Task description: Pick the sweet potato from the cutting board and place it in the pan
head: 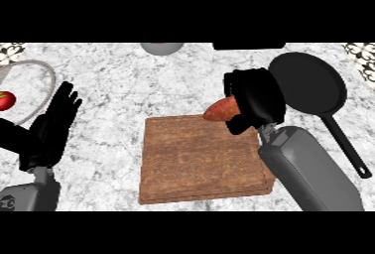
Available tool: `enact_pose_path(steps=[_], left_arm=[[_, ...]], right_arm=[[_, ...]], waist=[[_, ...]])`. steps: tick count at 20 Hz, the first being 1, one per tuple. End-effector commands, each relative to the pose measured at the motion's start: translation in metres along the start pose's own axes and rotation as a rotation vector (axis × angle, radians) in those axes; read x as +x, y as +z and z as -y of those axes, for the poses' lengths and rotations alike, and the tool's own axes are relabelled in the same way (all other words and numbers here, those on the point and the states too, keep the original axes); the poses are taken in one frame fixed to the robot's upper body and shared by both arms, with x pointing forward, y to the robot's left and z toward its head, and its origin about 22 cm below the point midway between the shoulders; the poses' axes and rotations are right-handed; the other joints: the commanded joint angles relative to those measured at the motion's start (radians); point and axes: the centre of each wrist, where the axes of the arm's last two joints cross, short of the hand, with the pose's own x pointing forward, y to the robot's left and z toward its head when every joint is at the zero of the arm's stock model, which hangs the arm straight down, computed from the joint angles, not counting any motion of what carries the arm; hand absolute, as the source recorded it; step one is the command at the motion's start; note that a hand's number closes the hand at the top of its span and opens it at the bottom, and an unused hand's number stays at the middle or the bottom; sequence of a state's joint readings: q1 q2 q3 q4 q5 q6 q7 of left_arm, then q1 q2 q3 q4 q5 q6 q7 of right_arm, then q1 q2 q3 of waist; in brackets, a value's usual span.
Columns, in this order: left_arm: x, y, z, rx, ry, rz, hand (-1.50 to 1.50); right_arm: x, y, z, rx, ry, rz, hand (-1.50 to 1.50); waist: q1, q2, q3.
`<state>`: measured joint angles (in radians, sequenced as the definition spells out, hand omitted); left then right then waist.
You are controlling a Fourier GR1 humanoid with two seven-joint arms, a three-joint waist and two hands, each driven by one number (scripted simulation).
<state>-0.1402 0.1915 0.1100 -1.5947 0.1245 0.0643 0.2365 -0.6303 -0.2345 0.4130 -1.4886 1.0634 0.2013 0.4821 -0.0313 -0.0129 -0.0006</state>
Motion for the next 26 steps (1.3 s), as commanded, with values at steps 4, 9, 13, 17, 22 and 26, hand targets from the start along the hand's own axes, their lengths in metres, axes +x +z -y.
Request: enact_pose_path(steps=[4, 9, 13, 17, 22, 26], left_arm=[[-0.004, -0.005, -0.001, -0.022, 0.002, 0.020, 0.00], [0.009, 0.003, 0.003, -0.063, 0.017, 0.006, 0.00], [0.010, 0.001, 0.006, -0.038, -0.001, 0.008, 0.00], [-0.001, -0.003, 0.019, -0.032, 0.026, 0.013, 0.00], [0.009, -0.014, 0.016, -0.044, 0.003, 0.021, 0.00], [0.011, -0.007, 0.028, -0.033, 0.002, 0.027, 0.00]], right_arm=[[-0.008, 0.036, 0.065, -0.143, -0.012, -0.071, 1.50], [-0.026, 0.009, 0.093, -0.183, -0.086, -0.164, 1.50], [-0.080, 0.002, 0.085, -0.233, -0.096, -0.243, 1.50], [-0.150, 0.001, 0.070, -0.247, -0.126, -0.286, 1.50], [-0.195, -0.018, 0.070, -0.301, -0.179, -0.311, 1.50], [-0.245, -0.017, 0.050, -0.291, -0.198, -0.326, 1.50]], waist=[[0.025, 0.011, 0.000], [0.037, 0.012, 0.000], [0.038, 0.013, 0.001], [0.036, 0.016, 0.001], [0.041, 0.018, 0.001], [0.050, 0.020, 0.002]])
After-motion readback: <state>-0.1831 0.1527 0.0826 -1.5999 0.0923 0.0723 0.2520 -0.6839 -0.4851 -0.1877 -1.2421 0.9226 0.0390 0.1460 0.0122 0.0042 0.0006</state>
